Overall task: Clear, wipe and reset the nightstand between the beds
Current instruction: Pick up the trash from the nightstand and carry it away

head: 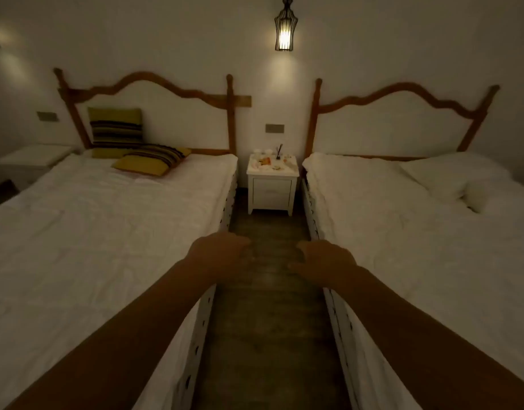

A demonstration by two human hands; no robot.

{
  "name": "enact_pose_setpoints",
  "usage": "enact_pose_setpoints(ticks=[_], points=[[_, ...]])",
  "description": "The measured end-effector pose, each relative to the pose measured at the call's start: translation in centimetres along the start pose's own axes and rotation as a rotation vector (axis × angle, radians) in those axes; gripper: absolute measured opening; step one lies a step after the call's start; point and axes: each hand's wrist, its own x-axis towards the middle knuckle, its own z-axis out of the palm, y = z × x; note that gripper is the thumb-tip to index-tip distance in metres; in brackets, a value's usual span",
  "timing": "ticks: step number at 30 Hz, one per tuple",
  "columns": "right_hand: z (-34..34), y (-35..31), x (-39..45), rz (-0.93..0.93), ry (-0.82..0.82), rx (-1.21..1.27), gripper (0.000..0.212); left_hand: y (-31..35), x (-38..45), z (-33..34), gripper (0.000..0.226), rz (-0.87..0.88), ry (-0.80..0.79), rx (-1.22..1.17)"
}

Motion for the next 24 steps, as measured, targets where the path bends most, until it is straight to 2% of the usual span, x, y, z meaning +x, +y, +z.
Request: enact_pose_setpoints(ticks=[6, 10, 14, 17, 24], points=[[-0.1, -1.6, 7.9, 0.018, -0.082, 0.006, 0.069, -5.0, 6.8, 0.0, 0.051, 0.016, -0.087, -0.037], [0.0, -0.6, 13.6, 0.035, -0.116, 0.031, 0.068, -6.3, 12.5, -0.1, 0.051, 0.021, -0.103, -0.039], [-0.5, 1.5, 21.2, 0.074, -0.147, 0.019, 0.059, -6.8, 20.1, -0.7, 0.050, 0.029, -0.161, -0.016], [-1.5, 3.4, 27.7, 0.065, -0.163, 0.001, 0.056, -6.9, 26.3, -1.5, 0.044, 0.011, -0.124, -0.015], [-7.5, 7.3, 41.9, -0.033, -0.171, -0.072, 0.050, -6.7, 40.4, -4.4, 0.048, -0.047, -0.113, -0.101]])
